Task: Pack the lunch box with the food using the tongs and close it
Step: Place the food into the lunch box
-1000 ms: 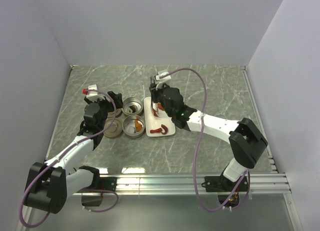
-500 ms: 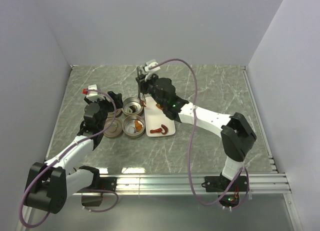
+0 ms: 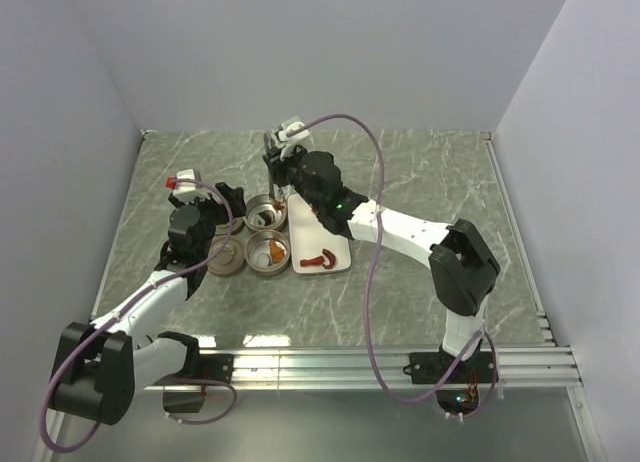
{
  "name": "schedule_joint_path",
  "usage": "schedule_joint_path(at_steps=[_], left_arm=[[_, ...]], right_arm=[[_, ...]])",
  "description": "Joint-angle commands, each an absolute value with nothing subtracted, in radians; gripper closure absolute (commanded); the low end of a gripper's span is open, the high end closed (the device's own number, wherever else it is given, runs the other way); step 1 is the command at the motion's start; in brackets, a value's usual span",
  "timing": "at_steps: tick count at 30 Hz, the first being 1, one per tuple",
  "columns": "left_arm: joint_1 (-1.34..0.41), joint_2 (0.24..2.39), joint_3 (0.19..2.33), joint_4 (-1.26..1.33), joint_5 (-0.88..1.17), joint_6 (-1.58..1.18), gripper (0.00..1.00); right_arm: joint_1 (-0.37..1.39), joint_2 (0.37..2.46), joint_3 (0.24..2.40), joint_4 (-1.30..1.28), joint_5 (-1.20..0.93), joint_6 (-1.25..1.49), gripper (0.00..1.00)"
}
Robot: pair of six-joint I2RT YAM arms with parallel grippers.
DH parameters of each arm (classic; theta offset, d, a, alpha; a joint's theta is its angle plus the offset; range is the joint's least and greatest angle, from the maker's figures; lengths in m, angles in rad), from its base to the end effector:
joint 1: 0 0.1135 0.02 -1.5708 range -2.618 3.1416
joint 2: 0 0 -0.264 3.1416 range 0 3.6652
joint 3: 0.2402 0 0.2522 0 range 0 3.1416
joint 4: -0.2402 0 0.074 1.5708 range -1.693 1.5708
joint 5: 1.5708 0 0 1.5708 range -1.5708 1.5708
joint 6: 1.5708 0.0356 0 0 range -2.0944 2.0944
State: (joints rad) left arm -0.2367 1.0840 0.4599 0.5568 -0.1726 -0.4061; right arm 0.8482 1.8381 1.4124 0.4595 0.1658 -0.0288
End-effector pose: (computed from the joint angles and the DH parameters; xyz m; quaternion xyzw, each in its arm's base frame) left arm 0.2339 -0.0501 0.2450 -0.1202 0.7202 -0.1552 0.6654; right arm 0.2998 0.3311 0.3253 -0.2402 0.6524 0.2326 0.6801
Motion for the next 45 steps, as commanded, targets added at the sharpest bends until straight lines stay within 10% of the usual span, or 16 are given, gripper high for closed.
schedule_joint_path(at_steps=[1,13,26,45], left_arm=[[-0.232,1.081,0.471,0.598,-0.161,-0.408,0.0],[-0.232,1.081,0.469,0.598,-0.16,-0.41,0.01],[-0.232,1.08,0.468,0.598,-0.158,-0.41,0.0],[-0.23,1.075,0.466,0.6,-0.158,-0.411,0.01]], right_arm=[[0.854,1.845,1.48,0.492,0.156,-0.043,0.8],[0.854,1.907,1.546,0.491,0.149,-0.052,0.78],[0.854,1.901,1.548,0.489,0.143,-0.057,0.52],[0.856,1.714,1.324,0.629,0.213,-0.084,0.56]])
